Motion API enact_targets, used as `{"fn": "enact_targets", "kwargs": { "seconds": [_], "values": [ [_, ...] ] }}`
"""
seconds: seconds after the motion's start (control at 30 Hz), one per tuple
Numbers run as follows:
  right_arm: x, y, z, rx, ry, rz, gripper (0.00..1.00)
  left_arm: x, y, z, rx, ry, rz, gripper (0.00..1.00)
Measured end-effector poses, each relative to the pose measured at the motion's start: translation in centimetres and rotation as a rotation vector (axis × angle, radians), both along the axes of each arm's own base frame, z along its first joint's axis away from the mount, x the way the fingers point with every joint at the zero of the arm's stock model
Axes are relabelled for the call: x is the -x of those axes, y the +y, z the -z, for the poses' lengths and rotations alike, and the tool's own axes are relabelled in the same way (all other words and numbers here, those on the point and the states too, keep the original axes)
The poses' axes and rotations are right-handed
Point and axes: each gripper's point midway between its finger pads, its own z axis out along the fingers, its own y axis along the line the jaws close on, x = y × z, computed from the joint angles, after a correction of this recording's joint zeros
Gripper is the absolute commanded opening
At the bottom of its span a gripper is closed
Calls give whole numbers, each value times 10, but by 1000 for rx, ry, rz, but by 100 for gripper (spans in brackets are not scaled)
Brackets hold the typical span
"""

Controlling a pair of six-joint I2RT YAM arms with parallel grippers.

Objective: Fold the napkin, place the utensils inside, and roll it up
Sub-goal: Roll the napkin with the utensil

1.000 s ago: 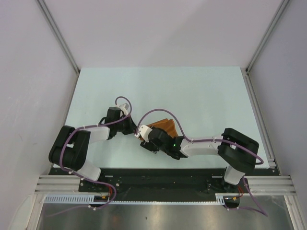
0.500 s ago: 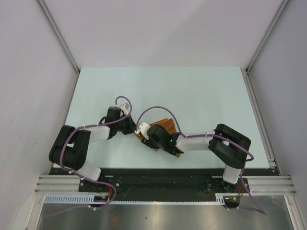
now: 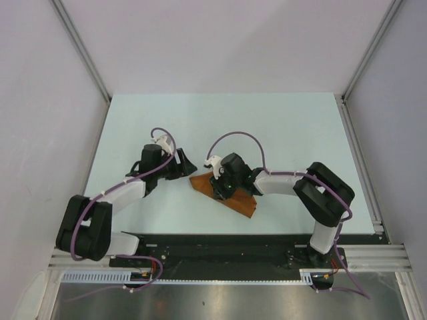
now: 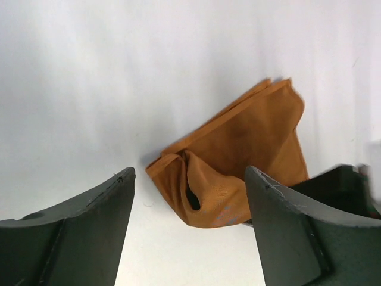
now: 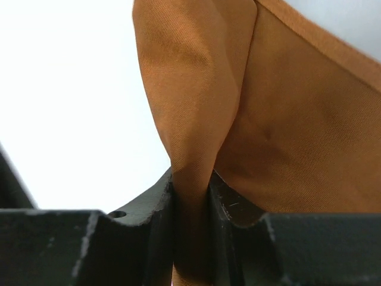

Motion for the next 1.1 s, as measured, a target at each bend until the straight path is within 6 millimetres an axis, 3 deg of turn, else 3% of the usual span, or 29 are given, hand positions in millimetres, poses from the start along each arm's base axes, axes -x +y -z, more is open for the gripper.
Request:
{"fn": "enact_targets", "kwargs": {
  "seconds": [0.17,0.4,0.67,0.93,1.03,1.07,1.1],
  "values": [
    [2,-6,0,-118,208,-5,26,-6,2,-24,13,-99,-18,78],
    [0,-2,0,-226,454,-52,25,9,-2,-7,30,-77,18,75],
    [3,-3,2,-287,623,-84,25,7,-18,0,59,-89,77,65],
    [5,-5,2,-299,670,-90,26,9,-28,20,69,-53,114,43],
    [4,-6,2,-297,678,-85,27,12,-33,27,75,-30,129,28],
    [4,-7,2,-296,679,-84,29,12,-34,28,78,-26,131,15],
    [4,-7,2,-295,681,-83,33,13,-35,29,80,-24,133,9]
  ]
}}
